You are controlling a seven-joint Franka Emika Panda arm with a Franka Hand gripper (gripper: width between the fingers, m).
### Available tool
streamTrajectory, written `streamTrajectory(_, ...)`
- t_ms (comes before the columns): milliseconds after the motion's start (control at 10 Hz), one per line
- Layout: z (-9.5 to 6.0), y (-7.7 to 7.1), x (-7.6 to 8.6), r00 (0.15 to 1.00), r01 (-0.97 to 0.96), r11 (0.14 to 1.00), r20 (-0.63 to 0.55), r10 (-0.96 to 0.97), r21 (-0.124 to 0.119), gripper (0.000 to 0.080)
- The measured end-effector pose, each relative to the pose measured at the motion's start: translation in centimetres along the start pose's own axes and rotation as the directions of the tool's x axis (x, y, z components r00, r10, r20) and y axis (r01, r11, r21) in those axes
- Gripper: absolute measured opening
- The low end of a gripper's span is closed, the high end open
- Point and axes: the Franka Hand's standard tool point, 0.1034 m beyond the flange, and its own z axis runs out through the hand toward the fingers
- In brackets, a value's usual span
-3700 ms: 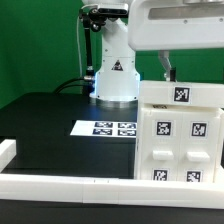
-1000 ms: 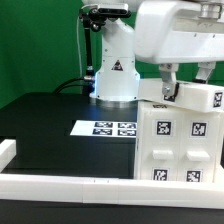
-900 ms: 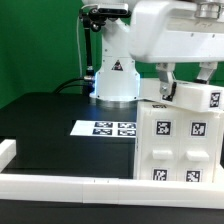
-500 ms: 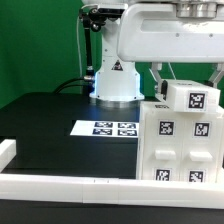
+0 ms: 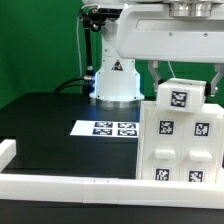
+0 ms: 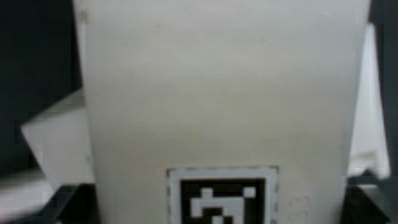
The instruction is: Assemble cabinet
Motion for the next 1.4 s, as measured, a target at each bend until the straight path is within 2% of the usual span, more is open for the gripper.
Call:
streamTrajectory(100, -0.06, -0.04, -0.08, 0.988, -0.153, 0.988, -0.009, 0.153, 0.018, 0.0554)
streamTrajectory(300, -0.07, -0.05, -0.07, 0.977, -0.215, 0.977, -0.005, 0.215, 0.021, 0.0554)
streamTrajectory(600, -0.10, -0.10, -0.08, 0.912, -0.410, 0.912, 0.011, 0.409, 0.029, 0.0554)
streamTrajectory(900, -0.05, -0.14, 0.00, 0.613, -0.790, 0.610, 0.057, 0.788, 0.060, 0.0554)
streamTrajectory(1000, -0.06, -0.18, 0.11, 0.552, -0.834, 0.548, 0.069, 0.831, 0.066, 0.0554)
streamTrajectory(1100, 0.00, -0.10, 0.12, 0.526, -0.850, 0.522, 0.078, 0.847, 0.063, 0.0554)
streamTrajectory(1200, -0.01, -0.13, 0.16, 0.452, -0.892, 0.448, 0.090, 0.888, 0.060, 0.0554)
streamTrajectory(1300, -0.01, -0.14, 0.16, 0.435, -0.900, 0.431, 0.093, 0.896, 0.058, 0.0554)
streamTrajectory(1400, 0.00, -0.12, 0.16, 0.432, -0.902, 0.429, 0.093, 0.897, 0.058, 0.0592)
